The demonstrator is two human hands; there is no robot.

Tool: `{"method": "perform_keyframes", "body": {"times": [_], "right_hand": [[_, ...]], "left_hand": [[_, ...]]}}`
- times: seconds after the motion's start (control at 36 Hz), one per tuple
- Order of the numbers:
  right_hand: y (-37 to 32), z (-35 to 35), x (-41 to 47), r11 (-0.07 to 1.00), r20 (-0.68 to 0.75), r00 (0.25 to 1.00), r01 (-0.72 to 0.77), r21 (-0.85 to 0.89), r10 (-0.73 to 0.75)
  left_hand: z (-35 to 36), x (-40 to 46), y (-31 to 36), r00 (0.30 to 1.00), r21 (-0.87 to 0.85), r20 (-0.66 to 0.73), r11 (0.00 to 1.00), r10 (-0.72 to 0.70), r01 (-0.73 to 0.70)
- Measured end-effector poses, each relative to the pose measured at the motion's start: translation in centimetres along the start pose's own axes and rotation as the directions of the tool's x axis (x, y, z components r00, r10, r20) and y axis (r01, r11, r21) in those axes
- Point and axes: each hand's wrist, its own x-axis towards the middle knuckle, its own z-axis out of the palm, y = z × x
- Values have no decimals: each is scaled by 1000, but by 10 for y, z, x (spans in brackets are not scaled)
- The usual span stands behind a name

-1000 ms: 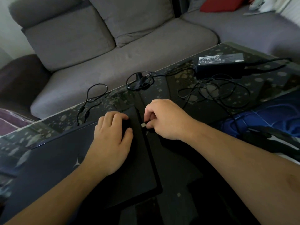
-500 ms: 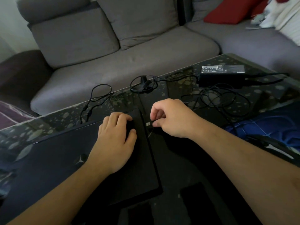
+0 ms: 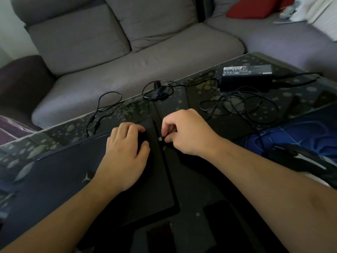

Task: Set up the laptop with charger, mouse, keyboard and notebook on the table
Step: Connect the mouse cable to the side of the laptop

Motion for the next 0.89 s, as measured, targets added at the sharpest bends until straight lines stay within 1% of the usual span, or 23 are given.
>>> {"method": "perform_keyframes", "body": {"times": [0.28,0.44,0.56,0.67,0.78,0.81,0.89], "right_hand": [[-5,10,-2,994,-72,991,107,-33,-109],[-6,13,-5,991,-107,987,112,-77,-120],[-8,14,-7,989,-111,991,65,-134,-80],[-21,11,-14,988,-39,999,0,-152,-5],[-41,9,-24,956,-37,999,-14,-292,3],[-48,8,-28,950,-22,999,-43,-308,38],[-70,7,-43,929,85,978,-153,-336,192]], "left_hand": [[3,0,0,1000,13,8,1000,23,-23],[7,5,8,999,4,0,999,51,-51],[7,9,13,999,15,12,999,49,-49],[2,7,14,998,29,-1,998,56,-56],[-4,0,13,1000,1,-19,1000,12,-12],[-7,-4,12,1000,-25,-16,1000,-5,5],[-21,-22,5,997,-100,23,992,-72,74]]}}
